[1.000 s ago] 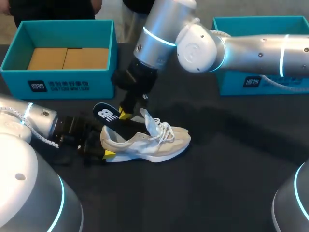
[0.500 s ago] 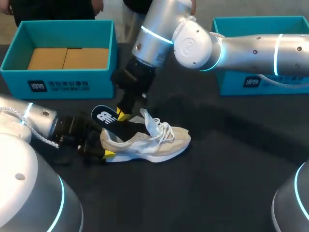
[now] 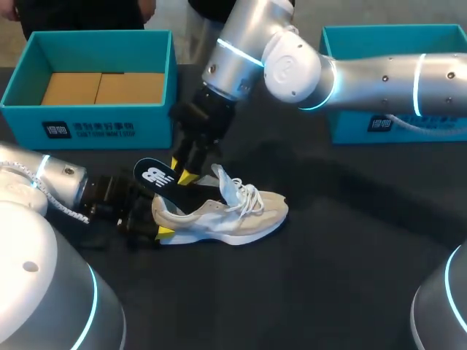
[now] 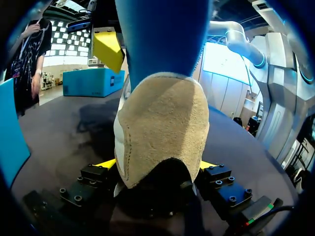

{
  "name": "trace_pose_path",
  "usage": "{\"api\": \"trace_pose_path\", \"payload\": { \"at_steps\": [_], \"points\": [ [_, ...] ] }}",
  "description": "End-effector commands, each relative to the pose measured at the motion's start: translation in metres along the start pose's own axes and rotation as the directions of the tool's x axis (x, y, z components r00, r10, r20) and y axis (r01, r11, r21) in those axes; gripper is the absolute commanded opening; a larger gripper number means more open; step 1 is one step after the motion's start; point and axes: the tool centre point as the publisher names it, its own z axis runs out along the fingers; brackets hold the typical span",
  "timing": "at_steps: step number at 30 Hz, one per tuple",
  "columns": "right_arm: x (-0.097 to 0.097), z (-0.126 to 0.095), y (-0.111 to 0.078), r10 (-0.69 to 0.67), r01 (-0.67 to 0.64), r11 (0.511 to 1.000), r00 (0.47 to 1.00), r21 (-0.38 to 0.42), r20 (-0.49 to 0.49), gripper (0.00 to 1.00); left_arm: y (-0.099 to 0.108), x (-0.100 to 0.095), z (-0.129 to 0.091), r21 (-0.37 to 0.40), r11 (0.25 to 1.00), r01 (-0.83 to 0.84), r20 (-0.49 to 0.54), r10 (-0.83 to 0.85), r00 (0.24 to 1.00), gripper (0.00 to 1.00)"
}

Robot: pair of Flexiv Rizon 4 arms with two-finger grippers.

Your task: Take the shoe out of the shoebox, open the shoe tongue, remove and reinsert the insole, then place the shoe into the shoebox

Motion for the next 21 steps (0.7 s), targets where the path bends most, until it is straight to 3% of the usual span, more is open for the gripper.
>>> {"api": "trace_pose_path", "payload": {
  "at_steps": [1,10,21],
  "points": [
    [0.006,-0.003,-0.005,0.015,-0.017,0.999,0.999,-0.031,-0.036,0.4,0.002,-0.001,0.001,0.0,1.0,0.0,0.001,0.0,1.0,0.0],
    [0.011,-0.006,-0.01,0.102,-0.115,0.991,0.983,-0.073,-0.155,0.46,0.002,-0.001,0.001,0.0,1.0,0.0,0.001,0.0,1.0,0.0],
    [0.007,-0.006,-0.019,0.235,-0.246,0.966,0.963,-0.074,-0.134,0.43,0.002,-0.001,0.001,0.0,1.0,0.0,0.001,0.0,1.0,0.0]
  ]
}}
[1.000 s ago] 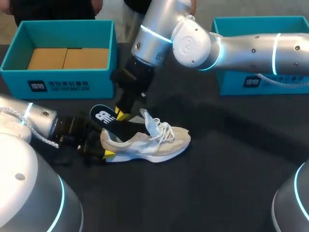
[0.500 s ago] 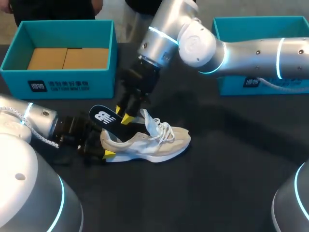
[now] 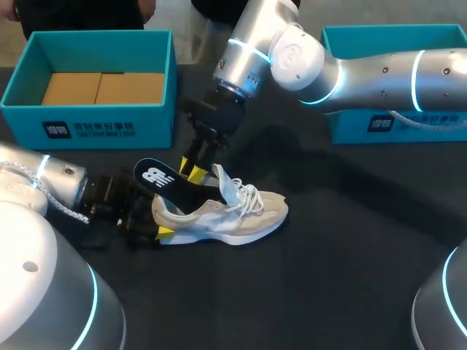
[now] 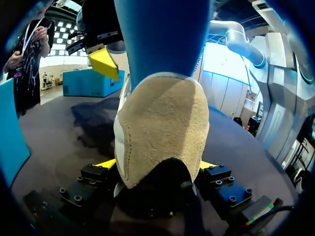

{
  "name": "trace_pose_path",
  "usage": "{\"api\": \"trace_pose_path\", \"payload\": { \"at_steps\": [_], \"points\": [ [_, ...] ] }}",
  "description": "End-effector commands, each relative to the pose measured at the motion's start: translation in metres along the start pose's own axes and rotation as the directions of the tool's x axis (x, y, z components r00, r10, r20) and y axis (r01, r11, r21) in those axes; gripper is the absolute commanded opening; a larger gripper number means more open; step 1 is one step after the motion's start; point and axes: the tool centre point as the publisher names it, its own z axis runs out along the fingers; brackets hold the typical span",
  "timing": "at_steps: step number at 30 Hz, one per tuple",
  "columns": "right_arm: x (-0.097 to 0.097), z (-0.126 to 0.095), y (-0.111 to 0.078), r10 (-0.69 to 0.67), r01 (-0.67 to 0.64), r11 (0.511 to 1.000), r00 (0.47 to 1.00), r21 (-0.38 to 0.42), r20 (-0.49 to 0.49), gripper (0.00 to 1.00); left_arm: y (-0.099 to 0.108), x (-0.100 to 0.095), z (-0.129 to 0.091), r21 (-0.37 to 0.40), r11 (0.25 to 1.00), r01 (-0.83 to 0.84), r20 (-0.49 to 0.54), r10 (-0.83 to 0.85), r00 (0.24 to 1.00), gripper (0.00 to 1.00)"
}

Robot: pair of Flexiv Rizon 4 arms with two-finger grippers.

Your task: Take the shoe out of the shoebox, open the shoe tongue, remove and reinsert the insole, then place the shoe into the shoebox

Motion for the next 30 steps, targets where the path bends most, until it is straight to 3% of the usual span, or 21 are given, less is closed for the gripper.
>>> {"api": "trace_pose_path", "payload": {
  "at_steps": [1,30],
  "points": [
    [0.0,0.003,-0.003,0.024,-0.024,1.0,1.0,-0.017,0.008,0.43,0.002,-0.001,0.001,0.0,1.0,0.0,0.001,0.0,1.0,0.0],
    [0.001,0.028,0.006,0.14,-0.139,0.987,0.99,-0.075,-0.003,0.38,0.002,-0.001,0.001,0.0,1.0,0.0,0.001,0.0,1.0,0.0]
  ]
}}
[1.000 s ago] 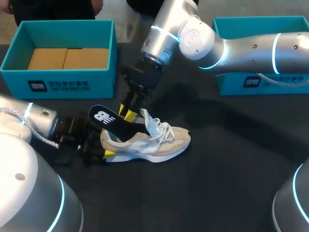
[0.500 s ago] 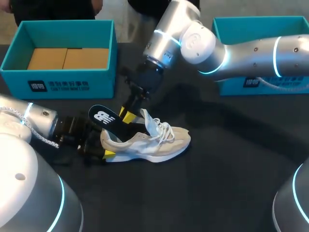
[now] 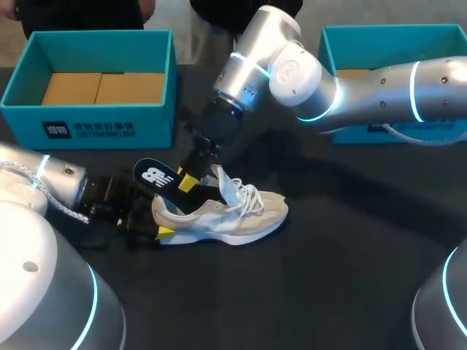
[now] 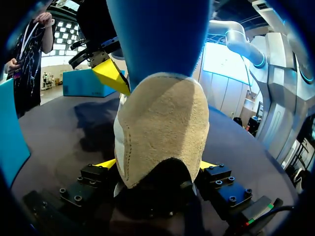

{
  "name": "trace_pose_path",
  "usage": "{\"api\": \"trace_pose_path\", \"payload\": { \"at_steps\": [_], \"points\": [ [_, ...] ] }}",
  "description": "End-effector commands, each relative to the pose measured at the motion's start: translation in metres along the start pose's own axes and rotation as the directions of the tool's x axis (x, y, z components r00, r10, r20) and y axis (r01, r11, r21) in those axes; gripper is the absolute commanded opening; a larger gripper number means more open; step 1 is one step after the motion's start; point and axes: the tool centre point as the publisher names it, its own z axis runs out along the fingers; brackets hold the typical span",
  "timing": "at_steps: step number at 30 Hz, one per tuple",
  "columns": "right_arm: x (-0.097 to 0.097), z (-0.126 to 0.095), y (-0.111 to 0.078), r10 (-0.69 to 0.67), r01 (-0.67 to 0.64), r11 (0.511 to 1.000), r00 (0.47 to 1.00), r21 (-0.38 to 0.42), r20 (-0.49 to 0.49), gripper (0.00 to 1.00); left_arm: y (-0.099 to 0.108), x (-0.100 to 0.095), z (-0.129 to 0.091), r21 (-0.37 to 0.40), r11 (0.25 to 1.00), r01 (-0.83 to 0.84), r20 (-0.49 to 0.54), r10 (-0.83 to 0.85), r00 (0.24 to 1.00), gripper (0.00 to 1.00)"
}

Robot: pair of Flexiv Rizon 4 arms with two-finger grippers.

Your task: Take the shoe out of the shoebox, open the shoe tongue, remove and reinsert the insole, then place the shoe into the shoebox

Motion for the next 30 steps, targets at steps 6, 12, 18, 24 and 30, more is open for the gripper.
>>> {"api": "trace_pose_path", "payload": {
  "at_steps": [6,12,18,24,30],
  "points": [
    [-0.002,0.003,0.001,0.003,-0.003,1.0,1.0,-0.002,-0.002,0.2,0.002,-0.001,0.001,0.0,1.0,0.0,0.001,0.0,1.0,0.0],
    [-0.002,0.005,0.003,0.007,-0.007,1.0,1.0,-0.004,-0.015,0.0,0.002,-0.001,0.001,0.0,1.0,0.0,0.001,0.0,1.0,0.0],
    [0.001,0.0,0.007,0.025,-0.025,1.0,0.999,-0.004,-0.028,0.0,0.002,-0.001,0.001,0.0,1.0,0.0,0.001,0.0,1.0,0.0],
    [0.002,-0.014,0.016,0.037,-0.037,0.999,0.999,0.0,-0.011,0.0,0.002,-0.001,0.001,0.0,1.0,0.0,0.001,0.0,1.0,0.0],
    [0.0,-0.026,0.03,0.025,-0.025,1.0,0.999,-0.005,0.028,0.0,0.002,-0.001,0.001,0.0,1.0,0.0,0.001,0.0,1.0,0.0]
  ]
}}
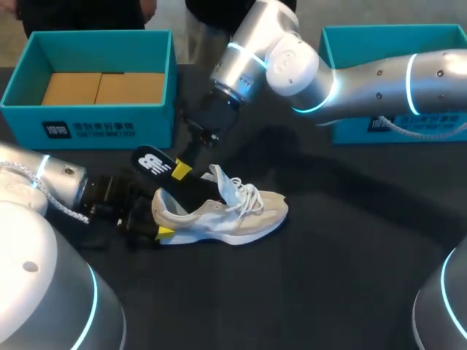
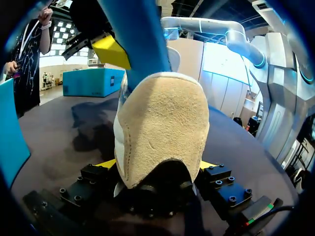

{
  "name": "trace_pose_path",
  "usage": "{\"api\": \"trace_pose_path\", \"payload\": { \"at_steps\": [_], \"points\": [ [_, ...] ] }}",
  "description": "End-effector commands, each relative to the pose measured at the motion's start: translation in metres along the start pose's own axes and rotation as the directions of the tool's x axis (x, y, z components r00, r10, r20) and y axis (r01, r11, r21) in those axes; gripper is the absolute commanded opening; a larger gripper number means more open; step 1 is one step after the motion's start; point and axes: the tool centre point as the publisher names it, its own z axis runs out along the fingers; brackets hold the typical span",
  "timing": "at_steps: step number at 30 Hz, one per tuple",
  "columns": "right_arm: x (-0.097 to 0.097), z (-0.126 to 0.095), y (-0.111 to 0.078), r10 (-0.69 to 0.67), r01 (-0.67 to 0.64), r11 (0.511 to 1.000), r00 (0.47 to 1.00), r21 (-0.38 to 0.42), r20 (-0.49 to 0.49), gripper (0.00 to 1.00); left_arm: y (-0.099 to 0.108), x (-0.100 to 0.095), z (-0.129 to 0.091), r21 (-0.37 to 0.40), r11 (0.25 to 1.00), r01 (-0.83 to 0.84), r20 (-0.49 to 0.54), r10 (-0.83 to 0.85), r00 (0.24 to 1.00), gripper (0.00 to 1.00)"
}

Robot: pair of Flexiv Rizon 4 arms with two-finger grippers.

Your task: Take the shoe out of the shoebox, open the shoe tongue, remove and reinsert the insole, then place the shoe into the shoebox

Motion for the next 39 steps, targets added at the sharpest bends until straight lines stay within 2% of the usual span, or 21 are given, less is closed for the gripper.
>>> {"api": "trace_pose_path", "payload": {
  "at_steps": [1,3,33,38,39],
  "points": [
    [0.004,-0.01,0.011,0.005,-0.005,1.0,0.999,-0.008,0.043,0.0,0.002,-0.001,0.001,0.0,1.0,0.0,0.001,0.0,1.0,0.0],
    [0.004,-0.016,0.016,-0.015,0.018,0.999,0.996,-0.033,0.09,0.0,0.002,-0.001,0.001,0.0,1.0,0.0,0.001,0.0,1.0,0.0],
    [0.004,-0.016,0.016,-0.015,0.018,0.999,0.996,-0.033,0.09,0.0,0.002,-0.001,0.001,0.0,1.0,0.0,0.001,0.0,1.0,0.0],
    [0.004,-0.026,0.019,0.053,-0.041,0.993,0.993,-0.11,0.108,0.0,0.002,-0.001,0.001,0.0,1.0,0.0,0.001,0.0,1.0,0.0],
    [0.004,-0.029,0.021,0.082,-0.066,0.987,0.99,-0.144,0.111,0.0,0.002,-0.001,0.001,0.0,1.0,0.0,0.001,0.0,1.0,0.0]
  ]
}}
